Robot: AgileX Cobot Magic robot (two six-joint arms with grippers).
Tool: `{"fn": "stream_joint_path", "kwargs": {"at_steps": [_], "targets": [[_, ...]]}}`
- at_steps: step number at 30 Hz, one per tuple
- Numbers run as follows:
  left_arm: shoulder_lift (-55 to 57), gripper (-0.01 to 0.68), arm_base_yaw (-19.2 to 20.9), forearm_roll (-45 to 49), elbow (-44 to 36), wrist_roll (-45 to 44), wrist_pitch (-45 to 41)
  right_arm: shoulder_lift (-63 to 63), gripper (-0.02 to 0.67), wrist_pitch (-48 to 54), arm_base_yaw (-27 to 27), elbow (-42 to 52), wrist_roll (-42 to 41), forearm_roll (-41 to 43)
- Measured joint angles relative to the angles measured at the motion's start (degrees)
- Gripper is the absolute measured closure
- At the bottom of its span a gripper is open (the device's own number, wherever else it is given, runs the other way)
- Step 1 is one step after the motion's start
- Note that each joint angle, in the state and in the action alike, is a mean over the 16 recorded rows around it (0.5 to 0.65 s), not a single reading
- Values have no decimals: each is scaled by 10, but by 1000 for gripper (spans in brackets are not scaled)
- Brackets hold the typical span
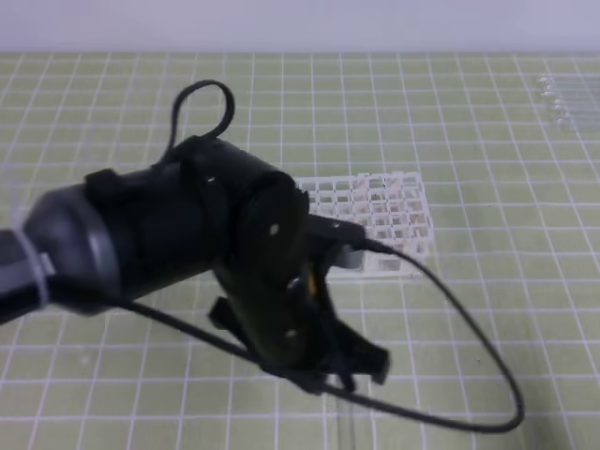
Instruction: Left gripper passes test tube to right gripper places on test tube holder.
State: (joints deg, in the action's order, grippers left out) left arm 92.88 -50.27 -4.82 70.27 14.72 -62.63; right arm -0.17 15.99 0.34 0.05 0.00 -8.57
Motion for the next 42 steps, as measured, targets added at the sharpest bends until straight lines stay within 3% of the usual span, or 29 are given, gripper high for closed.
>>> {"fn": "stream_joint_path", "kwargs": {"at_steps": [8,24,42], "targets": [[69,642,-2,-75,30,-8,32,0,666,0,0,0,0,0],[115,285,-6,-123,38,-17,19,0,666,0,0,0,0,0],[169,277,-25,-83,39,78,52,0,666,0,0,0,0,0]]}}
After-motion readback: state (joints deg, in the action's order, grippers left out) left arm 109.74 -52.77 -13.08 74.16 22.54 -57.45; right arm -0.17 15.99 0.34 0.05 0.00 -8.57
